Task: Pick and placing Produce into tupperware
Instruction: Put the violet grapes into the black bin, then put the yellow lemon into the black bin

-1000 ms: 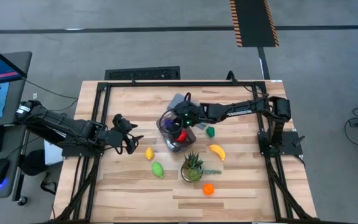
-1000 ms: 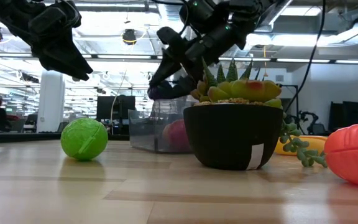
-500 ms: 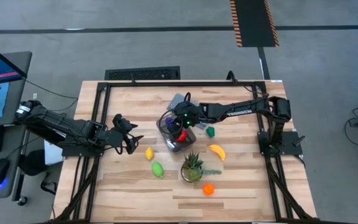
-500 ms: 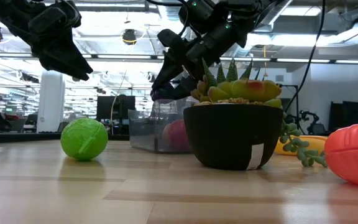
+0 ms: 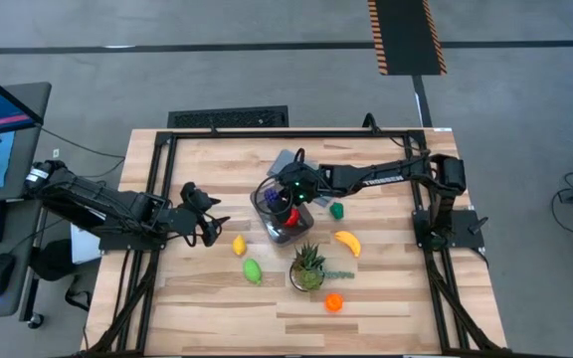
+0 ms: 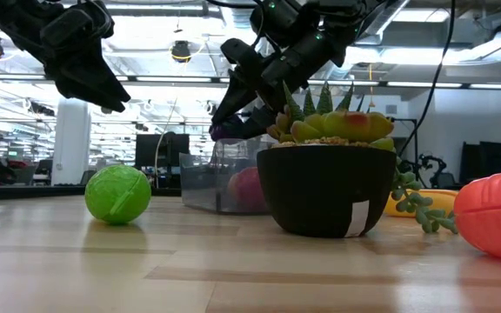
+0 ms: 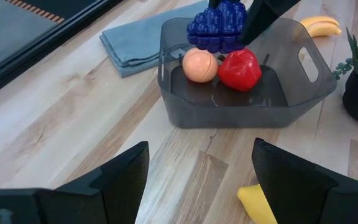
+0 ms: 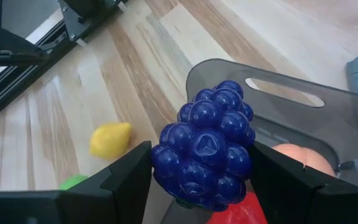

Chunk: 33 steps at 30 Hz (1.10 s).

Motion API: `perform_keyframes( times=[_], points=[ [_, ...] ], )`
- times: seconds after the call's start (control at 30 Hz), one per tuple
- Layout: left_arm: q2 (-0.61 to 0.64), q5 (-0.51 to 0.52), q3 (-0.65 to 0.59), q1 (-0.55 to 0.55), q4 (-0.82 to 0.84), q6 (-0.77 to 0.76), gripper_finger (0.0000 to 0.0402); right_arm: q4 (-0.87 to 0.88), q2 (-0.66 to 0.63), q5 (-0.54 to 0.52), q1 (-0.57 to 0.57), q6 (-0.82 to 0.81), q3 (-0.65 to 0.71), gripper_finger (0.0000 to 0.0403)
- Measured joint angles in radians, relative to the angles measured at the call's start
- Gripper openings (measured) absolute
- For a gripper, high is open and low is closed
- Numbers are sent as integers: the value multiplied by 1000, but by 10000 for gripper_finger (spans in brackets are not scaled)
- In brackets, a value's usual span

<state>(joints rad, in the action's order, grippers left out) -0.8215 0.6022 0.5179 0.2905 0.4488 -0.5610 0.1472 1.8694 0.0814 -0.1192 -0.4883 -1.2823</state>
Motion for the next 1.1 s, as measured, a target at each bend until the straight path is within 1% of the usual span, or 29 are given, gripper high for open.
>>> perform_keyframes(
  times=[0.3, 0.53, 0.67, 0.97, 1.1],
  points=[
    [0, 0, 0, 0, 0, -2, 273, -1, 0, 26, -1, 10, 0, 268],
    [0, 0, 0, 0, 0, -3, 273, -10, 0, 26, -1, 11, 0, 297],
    [0, 0, 0, 0, 0, -3, 273, -16, 0, 26, -1, 11, 0, 306],
    [0, -13, 0, 0, -4, -4, 273, -26, 0, 26, -1, 4, 0, 307],
    [0, -19, 0, 7, -4, -17, 273, 21, -9, 55, -1, -1, 1, 303]
  ],
)
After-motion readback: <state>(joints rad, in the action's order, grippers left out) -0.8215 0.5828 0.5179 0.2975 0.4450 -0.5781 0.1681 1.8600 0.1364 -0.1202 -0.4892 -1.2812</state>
